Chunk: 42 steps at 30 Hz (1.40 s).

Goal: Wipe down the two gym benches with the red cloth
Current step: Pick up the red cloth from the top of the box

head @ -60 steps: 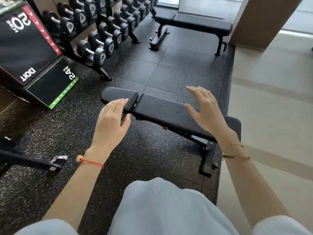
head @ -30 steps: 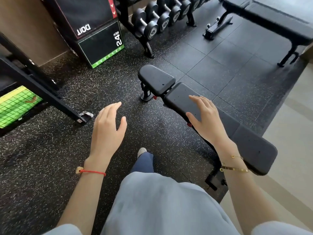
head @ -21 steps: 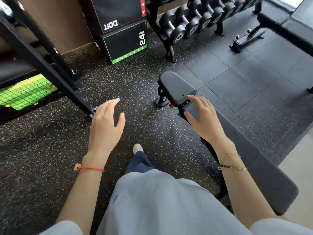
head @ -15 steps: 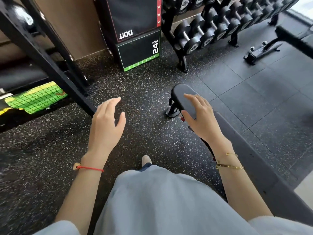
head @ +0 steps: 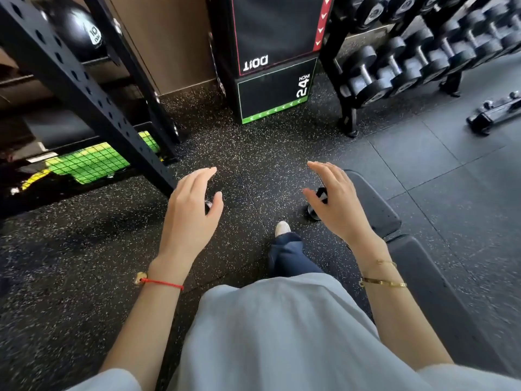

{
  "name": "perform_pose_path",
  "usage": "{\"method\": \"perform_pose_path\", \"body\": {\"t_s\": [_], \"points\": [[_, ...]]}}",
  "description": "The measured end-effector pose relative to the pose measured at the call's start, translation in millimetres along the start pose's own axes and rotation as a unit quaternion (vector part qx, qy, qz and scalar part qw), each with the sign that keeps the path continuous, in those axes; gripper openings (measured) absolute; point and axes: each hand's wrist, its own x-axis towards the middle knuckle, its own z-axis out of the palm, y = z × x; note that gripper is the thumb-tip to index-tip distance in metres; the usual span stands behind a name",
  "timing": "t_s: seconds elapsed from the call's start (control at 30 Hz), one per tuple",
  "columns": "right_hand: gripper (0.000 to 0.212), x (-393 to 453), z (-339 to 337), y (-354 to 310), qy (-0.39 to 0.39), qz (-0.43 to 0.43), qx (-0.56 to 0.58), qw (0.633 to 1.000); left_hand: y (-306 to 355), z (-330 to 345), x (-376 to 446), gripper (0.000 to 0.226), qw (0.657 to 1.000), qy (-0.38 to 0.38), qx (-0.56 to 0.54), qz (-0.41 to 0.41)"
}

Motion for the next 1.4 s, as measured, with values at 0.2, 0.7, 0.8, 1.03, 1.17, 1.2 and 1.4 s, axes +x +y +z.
{"method": "perform_pose_path", "body": {"t_s": [0.2,0.7,0.8,1.03,1.17,1.2,1.4], "points": [[0.051,116.0,7.4,14.3,-0.015,-0.023,0.011,1.0,-14.1,11.6,102.7,0.044,1.0,0.004,0.002,-0.019],[0.051,465.1,-20.1,42.5,-0.011,-0.112,-0.006,0.994,-29.0,38.6,410.3,0.042,0.995,0.08,-0.005,-0.066],[0.05,510.2,-17.2,47.5,-0.022,-0.106,-0.001,0.994,-35.4,42.6,454.5,0.042,0.994,0.083,-0.007,-0.072],[0.05,623.5,-1.7,65.5,-0.021,-0.097,0.007,0.995,-63.0,61.5,572.8,0.042,0.995,0.074,0.001,-0.064],[0.05,700.1,3.6,65.1,-0.016,-0.083,0.01,0.996,-77.5,64.9,658.0,0.042,0.996,0.072,0.0,-0.05],[0.05,720.0,2.8,63.5,-0.017,-0.08,0.01,0.997,-80.4,63.7,680.2,0.041,0.996,0.074,0.0,-0.047],[0.05,840.8,-5.1,53.5,0.018,-0.074,0.018,0.997,-97.1,57.6,806.2,0.041,0.996,0.085,-0.008,-0.015]]}}
